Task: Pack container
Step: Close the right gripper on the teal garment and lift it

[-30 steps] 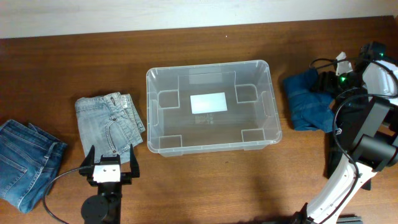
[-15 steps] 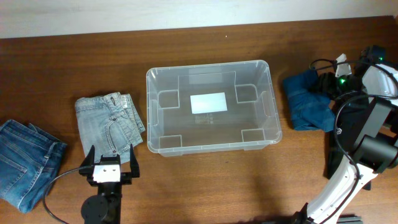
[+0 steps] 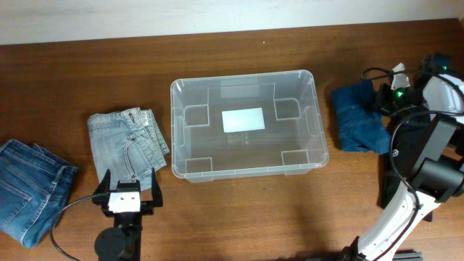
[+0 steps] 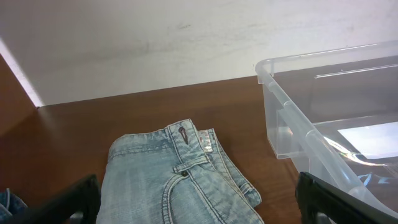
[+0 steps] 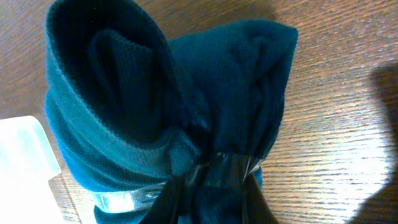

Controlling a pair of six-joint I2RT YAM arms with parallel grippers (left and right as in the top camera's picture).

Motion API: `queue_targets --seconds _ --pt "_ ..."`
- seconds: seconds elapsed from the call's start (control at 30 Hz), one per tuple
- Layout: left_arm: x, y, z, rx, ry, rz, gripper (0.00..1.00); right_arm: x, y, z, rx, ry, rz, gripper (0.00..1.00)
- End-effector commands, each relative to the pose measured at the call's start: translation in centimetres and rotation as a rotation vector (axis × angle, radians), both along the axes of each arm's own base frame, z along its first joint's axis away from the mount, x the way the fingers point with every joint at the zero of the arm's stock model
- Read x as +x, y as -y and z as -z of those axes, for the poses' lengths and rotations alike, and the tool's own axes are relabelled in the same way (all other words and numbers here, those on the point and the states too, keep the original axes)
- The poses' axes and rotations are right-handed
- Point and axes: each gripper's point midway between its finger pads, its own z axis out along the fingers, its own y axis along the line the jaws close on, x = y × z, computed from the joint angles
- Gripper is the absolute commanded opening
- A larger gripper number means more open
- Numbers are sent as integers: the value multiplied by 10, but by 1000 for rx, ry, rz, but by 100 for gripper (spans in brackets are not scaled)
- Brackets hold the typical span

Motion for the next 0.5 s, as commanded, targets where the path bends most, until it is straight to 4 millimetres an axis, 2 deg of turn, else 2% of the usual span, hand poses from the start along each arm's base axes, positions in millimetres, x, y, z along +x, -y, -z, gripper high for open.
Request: queue_targets --seconds 0.0,0.1,0.17,0.33,0.47 --pt "0 0 0 12 5 6 99 -39 -10 62 -17 -234 -13 4" --pt "0 0 0 12 5 6 100 -29 -7 40 -26 -194 -10 4" --pt "0 0 0 12 5 6 99 -21 -4 19 -36 -159 -9 4" --pt "0 0 0 12 5 6 99 -4 -8 -40 -16 -46 -10 4" --pt "0 0 0 12 5 6 99 -2 -13 -87 -18 27 -13 4"
